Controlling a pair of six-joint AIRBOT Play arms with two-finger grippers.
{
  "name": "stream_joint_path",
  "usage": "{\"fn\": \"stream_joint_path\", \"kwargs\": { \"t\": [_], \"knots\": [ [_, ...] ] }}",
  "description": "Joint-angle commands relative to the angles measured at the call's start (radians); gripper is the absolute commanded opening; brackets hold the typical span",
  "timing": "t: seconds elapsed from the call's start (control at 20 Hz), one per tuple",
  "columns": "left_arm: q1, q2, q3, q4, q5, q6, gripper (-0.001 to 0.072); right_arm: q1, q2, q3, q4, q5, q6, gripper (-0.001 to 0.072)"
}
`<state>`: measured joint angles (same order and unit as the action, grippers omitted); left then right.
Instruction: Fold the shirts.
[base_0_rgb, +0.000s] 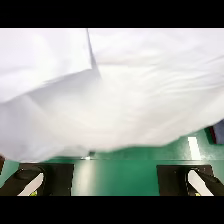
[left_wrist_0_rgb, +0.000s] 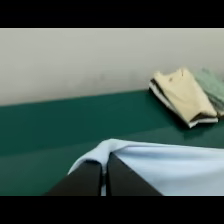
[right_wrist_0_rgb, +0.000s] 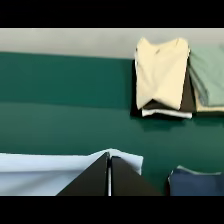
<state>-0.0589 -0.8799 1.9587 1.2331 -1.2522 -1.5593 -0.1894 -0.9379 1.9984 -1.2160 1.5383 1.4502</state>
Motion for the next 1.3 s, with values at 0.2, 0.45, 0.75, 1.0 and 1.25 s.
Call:
{"fn": "stream_joint_path", "kwargs": {
  "t": [0.2, 0.45, 0.75, 1.0, 1.25],
  "knots": [
    [0.000, -0.303, -0.445, 0.014, 0.002, 0.002, 0.0023, 0.174, -0.391, -0.296, -0.095, 0.021, 0.008, 0.0015],
    [0.002, -0.604, -0.450, -0.006, 0.236, 0.034, 0.0023, 0.180, -0.684, -0.293, -0.085, -0.115, 0.008, 0.0015],
    [0.062, -0.696, -0.449, -0.030, 0.368, 0.034, 0.0023, 0.180, -0.858, -0.057, -0.085, -0.160, 0.007, 0.0015],
    [0.140, -0.695, -0.457, -0.066, 0.089, 0.162, 0.0023, 0.187, -0.800, -0.168, -0.085, -0.104, -0.001, 0.0015],
    [0.137, -0.695, -0.566, -0.077, 0.053, 0.180, 0.0024, 0.242, -0.675, -0.499, -0.085, -0.208, 0.000, 0.0016]
  ]
}}
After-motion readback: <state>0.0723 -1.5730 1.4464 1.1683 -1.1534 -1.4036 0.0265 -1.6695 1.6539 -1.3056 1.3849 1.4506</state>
